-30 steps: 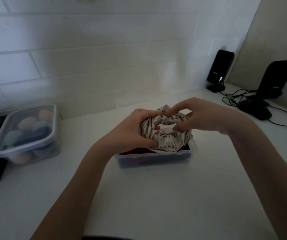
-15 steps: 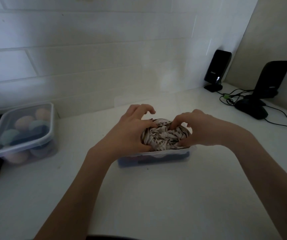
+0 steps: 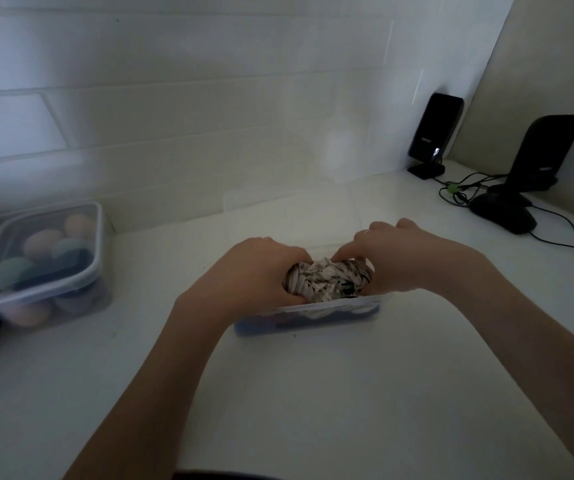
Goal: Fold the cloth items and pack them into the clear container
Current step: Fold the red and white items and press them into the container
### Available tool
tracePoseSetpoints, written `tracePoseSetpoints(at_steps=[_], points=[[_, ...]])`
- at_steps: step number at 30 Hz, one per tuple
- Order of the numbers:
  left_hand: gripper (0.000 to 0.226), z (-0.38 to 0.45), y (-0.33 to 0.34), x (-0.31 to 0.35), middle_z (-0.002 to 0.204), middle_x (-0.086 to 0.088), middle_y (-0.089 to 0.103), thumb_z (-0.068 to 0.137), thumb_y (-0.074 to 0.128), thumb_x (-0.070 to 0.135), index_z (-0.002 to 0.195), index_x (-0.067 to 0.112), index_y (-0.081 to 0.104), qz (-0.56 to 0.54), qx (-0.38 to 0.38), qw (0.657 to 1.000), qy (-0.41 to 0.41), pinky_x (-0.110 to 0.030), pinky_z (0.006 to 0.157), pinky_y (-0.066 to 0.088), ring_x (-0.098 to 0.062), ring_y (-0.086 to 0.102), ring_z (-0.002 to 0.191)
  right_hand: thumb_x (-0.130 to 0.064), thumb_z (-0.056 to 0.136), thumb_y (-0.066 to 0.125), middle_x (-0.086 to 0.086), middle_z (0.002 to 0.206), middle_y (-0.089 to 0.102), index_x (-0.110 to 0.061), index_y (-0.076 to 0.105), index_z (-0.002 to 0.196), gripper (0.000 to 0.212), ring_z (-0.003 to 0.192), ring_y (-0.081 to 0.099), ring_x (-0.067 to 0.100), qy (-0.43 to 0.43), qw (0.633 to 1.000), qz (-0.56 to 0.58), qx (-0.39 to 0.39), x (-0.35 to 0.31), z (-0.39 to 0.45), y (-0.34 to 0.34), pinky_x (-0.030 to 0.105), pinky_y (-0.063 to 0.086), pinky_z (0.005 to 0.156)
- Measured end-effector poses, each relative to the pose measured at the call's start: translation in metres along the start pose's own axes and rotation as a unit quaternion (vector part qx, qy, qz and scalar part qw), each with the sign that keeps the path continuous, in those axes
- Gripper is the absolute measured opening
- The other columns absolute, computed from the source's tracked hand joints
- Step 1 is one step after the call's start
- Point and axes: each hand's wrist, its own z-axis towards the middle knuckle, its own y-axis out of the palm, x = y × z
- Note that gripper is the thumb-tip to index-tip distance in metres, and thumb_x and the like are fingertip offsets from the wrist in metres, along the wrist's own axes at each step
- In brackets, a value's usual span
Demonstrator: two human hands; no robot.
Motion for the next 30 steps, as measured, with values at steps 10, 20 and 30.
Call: tracePoseSetpoints(at_steps=[10,20,30], points=[[0.063,0.005,0.003,-0.001,0.111,-0.004,0.065,0.077,0.06,0.059,0.127,0.029,0.036,0.043,-0.081,0.996,-0.023,-0.031,0.083,0.035,-0.028,0.053,0.096,-0.022,0.081,0.061,-0.005,0.083,0.057,-0.025,0.055,0.115,0.035,0.077,0.054,0.018,0.014,0.986,-0.114,-0.123,-0.026,0.019,-0.012,0.03,0.039,0.064],[0.062,0.013,0.0,0.011,0.107,-0.014,0.06,0.084,0.063,0.036,0.128,0.011,0.026,0.072,-0.149,0.986,-0.025,-0.035,0.073,0.039,-0.032,0.055,0.094,-0.019,0.083,0.06,-0.009,0.066,0.057,-0.021,0.053,0.117,0.035,0.055,0.056,0.007,0.008,0.983,-0.078,-0.168,-0.029,0.03,-0.009,0.024,0.043,0.054],[0.075,0.02,-0.005,0.013,0.105,-0.018,0.062,0.079,0.068,0.025,0.131,0.008,0.016,0.008,-0.23,0.971,-0.056,-0.045,0.078,0.051,-0.031,0.056,0.083,-0.017,0.082,0.061,-0.006,0.072,0.051,-0.017,0.055,0.117,0.036,0.058,0.053,0.011,0.007,0.993,0.004,-0.12,-0.025,0.013,-0.012,0.02,0.039,0.049]])
